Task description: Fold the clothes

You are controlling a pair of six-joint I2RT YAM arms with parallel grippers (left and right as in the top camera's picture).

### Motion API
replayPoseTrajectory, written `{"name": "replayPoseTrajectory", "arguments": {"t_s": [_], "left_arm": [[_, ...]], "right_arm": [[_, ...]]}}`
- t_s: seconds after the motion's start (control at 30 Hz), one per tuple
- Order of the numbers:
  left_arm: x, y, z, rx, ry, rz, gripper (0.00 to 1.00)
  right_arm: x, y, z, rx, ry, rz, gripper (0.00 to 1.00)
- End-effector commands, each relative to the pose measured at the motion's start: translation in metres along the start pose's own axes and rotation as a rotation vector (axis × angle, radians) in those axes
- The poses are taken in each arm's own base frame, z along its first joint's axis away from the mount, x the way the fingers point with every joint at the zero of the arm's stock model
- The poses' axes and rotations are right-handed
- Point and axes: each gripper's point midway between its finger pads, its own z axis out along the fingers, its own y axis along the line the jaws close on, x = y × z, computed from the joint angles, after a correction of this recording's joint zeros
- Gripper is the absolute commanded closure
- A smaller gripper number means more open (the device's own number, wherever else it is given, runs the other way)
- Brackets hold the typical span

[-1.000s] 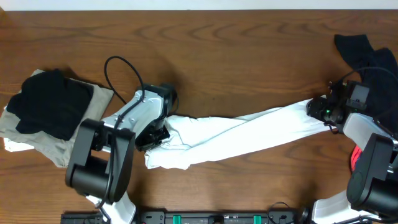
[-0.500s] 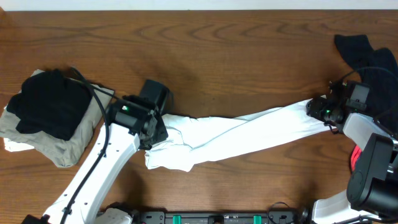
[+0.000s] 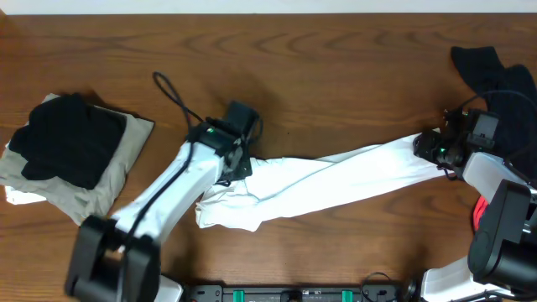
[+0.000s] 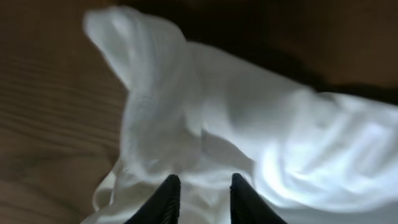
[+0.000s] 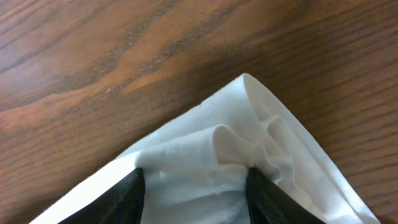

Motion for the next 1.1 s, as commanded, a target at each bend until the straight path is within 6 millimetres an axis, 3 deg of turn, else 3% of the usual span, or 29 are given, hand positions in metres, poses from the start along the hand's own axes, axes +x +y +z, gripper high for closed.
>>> {"name": "replayPoseTrajectory", "arguments": {"t_s": [0.0,0.13,0.27,0.57,0.73,0.9,1.07], "left_arm": [[0.014,0.007,0.028,-0.065,0.084,0.046,0.75],[0.009,0.015,0.049,-0.113,0.099,0.067,0.75],[-0.018,0.037,0.059,-0.173,0.028,0.002,0.74],[-0.045,0.087,0.065,-0.184,0.014,-0.189,0.73],[-0.057,0.092,0.067,-0.160,-0.010,-0.172,0.69],[-0.074,0.087,0.048,-0.138,-0.041,-0.081,0.69],[-0.090,0.081,-0.006,-0.093,-0.100,-0.088,0.68]], "right_arm": [[0.092,-0.027,0.030,0.096,0.271,0.067,0.48],[0.092,-0.027,0.030,0.096,0.271,0.066,0.48],[0.093,-0.027,0.029,0.096,0.275,0.067,0.48],[0.094,-0.027,0.029,0.097,0.277,0.067,0.47],[0.094,-0.027,0.029,0.097,0.277,0.067,0.47],[0.094,-0.027,0.029,0.097,0.278,0.068,0.47],[0.094,-0.027,0.029,0.097,0.277,0.067,0.46]]}}
